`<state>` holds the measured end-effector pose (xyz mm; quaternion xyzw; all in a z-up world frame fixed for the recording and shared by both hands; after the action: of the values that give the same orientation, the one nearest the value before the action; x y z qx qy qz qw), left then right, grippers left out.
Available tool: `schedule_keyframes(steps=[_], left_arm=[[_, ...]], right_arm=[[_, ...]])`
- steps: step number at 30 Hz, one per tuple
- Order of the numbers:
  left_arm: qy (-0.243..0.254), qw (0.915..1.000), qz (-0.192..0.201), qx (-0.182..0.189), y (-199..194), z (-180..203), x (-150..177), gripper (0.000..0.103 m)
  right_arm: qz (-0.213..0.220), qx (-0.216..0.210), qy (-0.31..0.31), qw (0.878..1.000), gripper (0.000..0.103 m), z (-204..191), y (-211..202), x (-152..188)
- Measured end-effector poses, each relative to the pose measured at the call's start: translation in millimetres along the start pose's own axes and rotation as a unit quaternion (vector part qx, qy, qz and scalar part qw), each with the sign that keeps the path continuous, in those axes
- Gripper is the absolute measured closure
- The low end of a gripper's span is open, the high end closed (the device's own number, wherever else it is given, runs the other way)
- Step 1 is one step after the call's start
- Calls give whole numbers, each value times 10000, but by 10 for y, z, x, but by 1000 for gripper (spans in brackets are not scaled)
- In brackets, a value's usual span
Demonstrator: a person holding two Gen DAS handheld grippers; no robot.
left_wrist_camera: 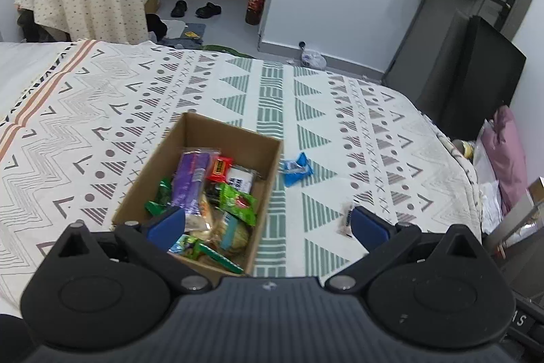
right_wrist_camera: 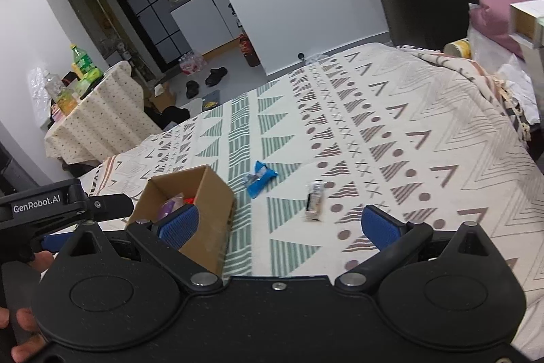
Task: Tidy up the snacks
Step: 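Move both tools back toward the blue packet and clear stick packet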
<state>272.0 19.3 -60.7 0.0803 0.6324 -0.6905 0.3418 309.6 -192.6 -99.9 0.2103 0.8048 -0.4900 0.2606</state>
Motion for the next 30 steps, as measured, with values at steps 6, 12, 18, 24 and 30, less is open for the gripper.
schedule_keyframes(steps=[6,12,18,24,30], left_arm=[[70,9999,-127,32,90,208,22,0],[322,9993,-165,-2,251,407,17,1],[569,9983,-112,10,437,557,-36,6],[636,9976,-243,124,724,642,-75,22],[643,9965,-483,248,1058,699,-120,35]], right_arm=[[-114,93,113,9998,0,277,34,10],[-237,17,150,9996,5,450,187,10],[-524,-192,269,9981,19,535,475,14],[-790,-363,557,9947,27,583,841,13],[-1021,-424,735,9911,38,556,1244,-1]])
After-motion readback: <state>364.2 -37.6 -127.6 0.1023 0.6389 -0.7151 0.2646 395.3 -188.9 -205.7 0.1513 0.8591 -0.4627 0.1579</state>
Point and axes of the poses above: each gripper's, at about its wrist camera, not at the fingertips, and y roughly the way its jaws point, z to its right, x to its underside, the point moved 6 cm from there along y, roughly the way its jaws point, and after that the axes turned 5 degrees about -z, right-handed, at the moved point
